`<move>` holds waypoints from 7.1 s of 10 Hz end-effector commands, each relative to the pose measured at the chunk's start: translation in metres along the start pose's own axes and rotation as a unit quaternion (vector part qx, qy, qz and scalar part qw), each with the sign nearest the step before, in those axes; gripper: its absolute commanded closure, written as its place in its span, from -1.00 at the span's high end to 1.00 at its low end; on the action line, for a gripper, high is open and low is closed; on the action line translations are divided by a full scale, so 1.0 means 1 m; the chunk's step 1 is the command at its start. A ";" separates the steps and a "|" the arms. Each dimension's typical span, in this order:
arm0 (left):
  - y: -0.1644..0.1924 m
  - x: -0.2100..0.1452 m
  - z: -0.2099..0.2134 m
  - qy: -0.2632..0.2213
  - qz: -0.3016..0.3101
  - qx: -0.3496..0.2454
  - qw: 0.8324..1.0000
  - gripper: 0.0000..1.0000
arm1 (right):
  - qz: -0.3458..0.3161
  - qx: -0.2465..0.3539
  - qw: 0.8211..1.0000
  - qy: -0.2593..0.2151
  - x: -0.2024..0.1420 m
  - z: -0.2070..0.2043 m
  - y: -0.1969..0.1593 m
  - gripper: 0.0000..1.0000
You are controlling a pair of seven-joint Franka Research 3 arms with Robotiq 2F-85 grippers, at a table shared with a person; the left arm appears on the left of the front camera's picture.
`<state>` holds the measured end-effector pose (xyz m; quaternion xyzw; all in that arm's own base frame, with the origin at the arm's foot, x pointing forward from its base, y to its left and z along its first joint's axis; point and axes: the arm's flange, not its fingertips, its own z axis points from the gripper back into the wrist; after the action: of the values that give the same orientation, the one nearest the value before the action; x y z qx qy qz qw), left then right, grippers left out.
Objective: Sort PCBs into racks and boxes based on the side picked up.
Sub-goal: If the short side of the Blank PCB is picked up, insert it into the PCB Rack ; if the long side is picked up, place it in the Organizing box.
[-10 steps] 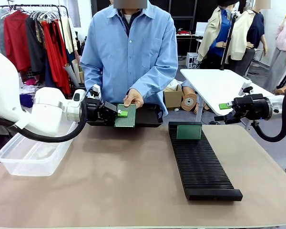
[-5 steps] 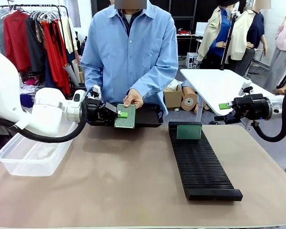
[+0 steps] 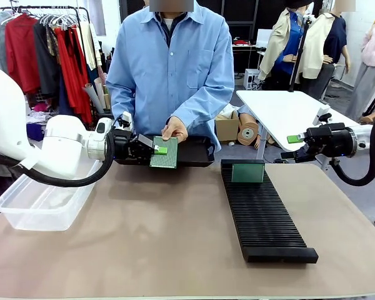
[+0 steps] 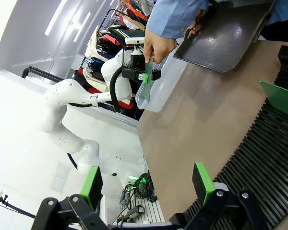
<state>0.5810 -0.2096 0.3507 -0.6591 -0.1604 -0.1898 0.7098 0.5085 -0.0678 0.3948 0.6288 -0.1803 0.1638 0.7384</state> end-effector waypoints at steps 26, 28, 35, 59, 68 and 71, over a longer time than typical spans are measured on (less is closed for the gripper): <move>-0.032 0.015 0.042 -0.011 0.011 0.039 0.999 -1.00 | 0.006 -0.003 1.000 -0.001 0.000 0.000 0.001 1.00; -0.052 0.016 0.070 0.003 0.017 0.076 0.997 -1.00 | 0.006 -0.003 1.000 -0.001 0.000 0.000 0.001 1.00; -0.114 0.028 0.183 0.065 0.029 0.317 0.946 -1.00 | 0.006 -0.003 1.000 -0.001 0.000 0.000 0.001 1.00; 0.005 -0.033 0.229 0.137 0.087 0.506 0.847 0.86 | 0.006 -0.003 1.000 -0.001 0.000 0.000 0.001 1.00; -0.070 -0.027 0.216 0.126 0.066 0.583 0.800 1.00 | 0.006 -0.003 1.000 -0.001 0.000 0.000 0.001 1.00; -0.065 -0.019 0.221 0.133 0.065 0.566 0.811 1.00 | 0.006 -0.003 1.000 -0.001 0.000 0.000 0.001 1.00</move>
<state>0.5348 0.0052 0.4174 -0.1137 -0.0986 -0.1043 0.9831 0.5085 -0.0680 0.3945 0.6289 -0.1802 0.1636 0.7384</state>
